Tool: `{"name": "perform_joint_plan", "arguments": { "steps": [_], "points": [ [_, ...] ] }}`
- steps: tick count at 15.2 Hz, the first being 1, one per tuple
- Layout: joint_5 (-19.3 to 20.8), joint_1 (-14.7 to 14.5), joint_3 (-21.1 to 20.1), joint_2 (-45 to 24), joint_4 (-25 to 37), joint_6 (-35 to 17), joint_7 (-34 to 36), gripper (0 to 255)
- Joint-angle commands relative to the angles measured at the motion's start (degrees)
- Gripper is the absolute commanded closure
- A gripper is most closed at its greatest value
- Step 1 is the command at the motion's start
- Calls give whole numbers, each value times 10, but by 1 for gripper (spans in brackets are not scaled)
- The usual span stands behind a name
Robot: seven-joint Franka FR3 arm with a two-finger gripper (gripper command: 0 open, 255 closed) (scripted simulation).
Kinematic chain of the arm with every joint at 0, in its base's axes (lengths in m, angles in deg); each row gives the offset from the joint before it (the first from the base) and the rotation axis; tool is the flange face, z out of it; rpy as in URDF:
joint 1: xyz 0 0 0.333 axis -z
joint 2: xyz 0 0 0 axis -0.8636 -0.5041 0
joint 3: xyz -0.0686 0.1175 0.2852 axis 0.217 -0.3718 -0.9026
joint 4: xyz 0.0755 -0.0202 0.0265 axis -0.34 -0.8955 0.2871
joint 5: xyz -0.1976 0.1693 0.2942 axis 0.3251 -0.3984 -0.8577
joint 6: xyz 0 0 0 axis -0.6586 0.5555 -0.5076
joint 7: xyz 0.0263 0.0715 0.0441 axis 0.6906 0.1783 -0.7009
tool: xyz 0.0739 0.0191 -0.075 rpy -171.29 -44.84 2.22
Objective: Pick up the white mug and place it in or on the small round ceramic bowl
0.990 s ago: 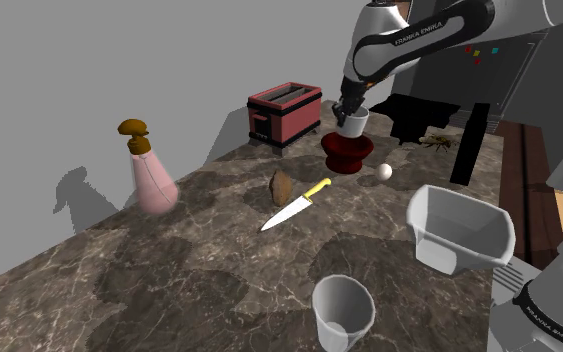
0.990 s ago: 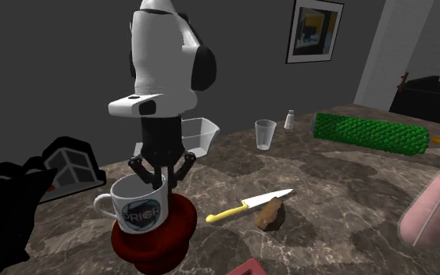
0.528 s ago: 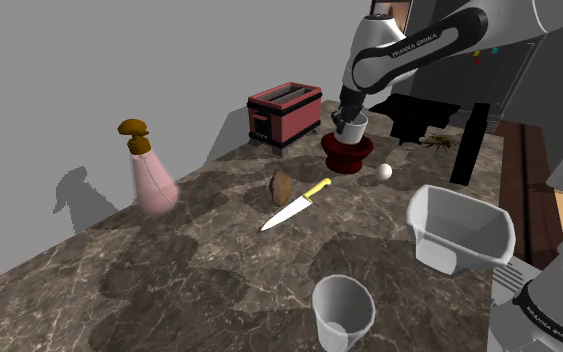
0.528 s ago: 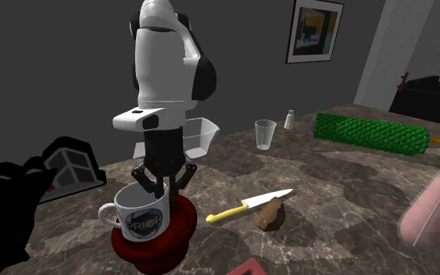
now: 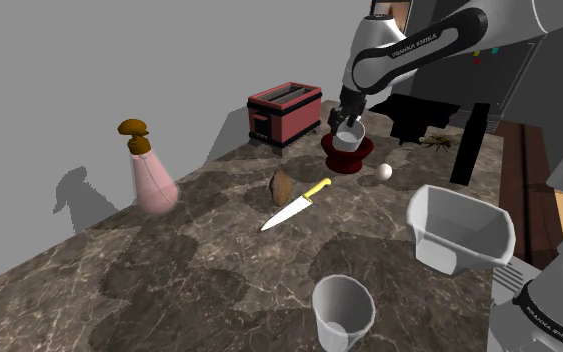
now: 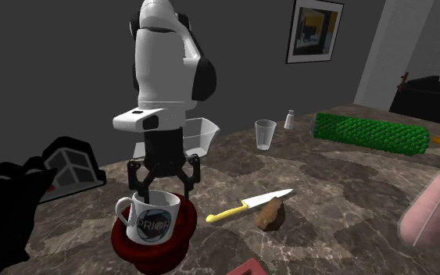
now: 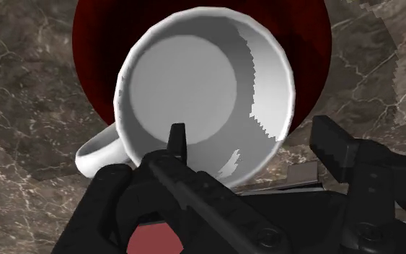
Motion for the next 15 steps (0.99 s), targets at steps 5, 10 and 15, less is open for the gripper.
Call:
{"name": "perform_joint_plan", "arguments": {
  "steps": [5,10,15],
  "points": [
    [-5,0,-1,24,8,32,-3,0],
    [-8,-1,-2,43,18,61,-5,0],
    [-8,-1,-2,43,18,61,-5,0]
  ]
}}
